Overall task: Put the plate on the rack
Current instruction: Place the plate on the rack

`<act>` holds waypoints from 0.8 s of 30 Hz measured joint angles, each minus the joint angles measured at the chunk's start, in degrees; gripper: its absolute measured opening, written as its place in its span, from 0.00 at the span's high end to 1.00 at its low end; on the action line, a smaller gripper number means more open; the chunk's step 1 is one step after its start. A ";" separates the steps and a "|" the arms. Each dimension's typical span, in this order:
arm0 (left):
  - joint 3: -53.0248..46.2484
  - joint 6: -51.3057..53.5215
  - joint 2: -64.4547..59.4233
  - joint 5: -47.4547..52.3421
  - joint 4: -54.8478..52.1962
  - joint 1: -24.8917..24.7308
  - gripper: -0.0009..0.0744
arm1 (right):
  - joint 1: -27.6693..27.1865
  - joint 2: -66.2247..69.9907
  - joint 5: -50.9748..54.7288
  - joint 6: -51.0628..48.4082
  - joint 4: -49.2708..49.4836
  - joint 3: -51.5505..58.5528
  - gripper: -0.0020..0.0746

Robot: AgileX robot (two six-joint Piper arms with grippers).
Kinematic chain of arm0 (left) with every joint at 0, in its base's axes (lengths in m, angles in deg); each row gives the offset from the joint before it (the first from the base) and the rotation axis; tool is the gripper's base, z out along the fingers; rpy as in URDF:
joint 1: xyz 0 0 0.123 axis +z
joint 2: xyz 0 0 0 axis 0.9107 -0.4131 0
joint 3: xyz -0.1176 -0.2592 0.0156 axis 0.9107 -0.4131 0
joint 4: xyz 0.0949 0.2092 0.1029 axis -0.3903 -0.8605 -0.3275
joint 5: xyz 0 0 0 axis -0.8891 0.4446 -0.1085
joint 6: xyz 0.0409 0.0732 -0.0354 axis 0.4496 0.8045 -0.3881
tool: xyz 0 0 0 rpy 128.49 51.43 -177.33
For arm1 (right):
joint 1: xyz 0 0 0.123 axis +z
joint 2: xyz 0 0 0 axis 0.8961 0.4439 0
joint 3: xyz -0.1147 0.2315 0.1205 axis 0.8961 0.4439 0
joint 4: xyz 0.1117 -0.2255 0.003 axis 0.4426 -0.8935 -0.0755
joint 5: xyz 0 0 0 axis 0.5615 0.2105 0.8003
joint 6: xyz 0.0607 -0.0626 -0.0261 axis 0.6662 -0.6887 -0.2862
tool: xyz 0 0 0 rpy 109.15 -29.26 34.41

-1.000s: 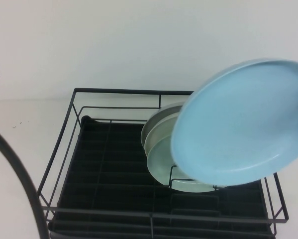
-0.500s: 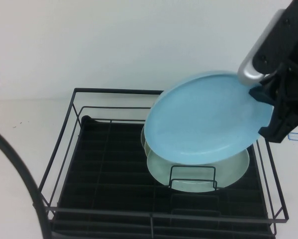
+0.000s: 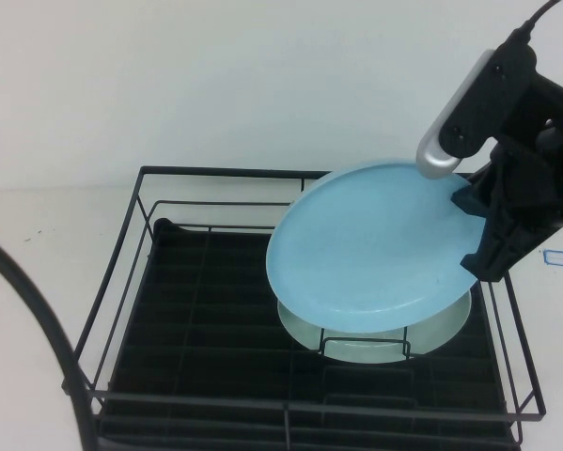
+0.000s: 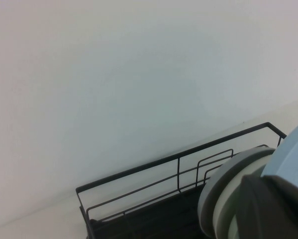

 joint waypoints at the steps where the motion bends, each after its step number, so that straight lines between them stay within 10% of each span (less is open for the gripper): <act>1: 0.00 0.00 0.00 0.00 -0.05 0.00 0.99 | 0.00 0.00 -0.15 0.08 -0.12 0.00 0.92; 24: 0.00 -2.15 0.00 0.67 -2.90 0.00 0.99 | 0.22 2.39 0.02 14.81 -11.80 0.00 0.94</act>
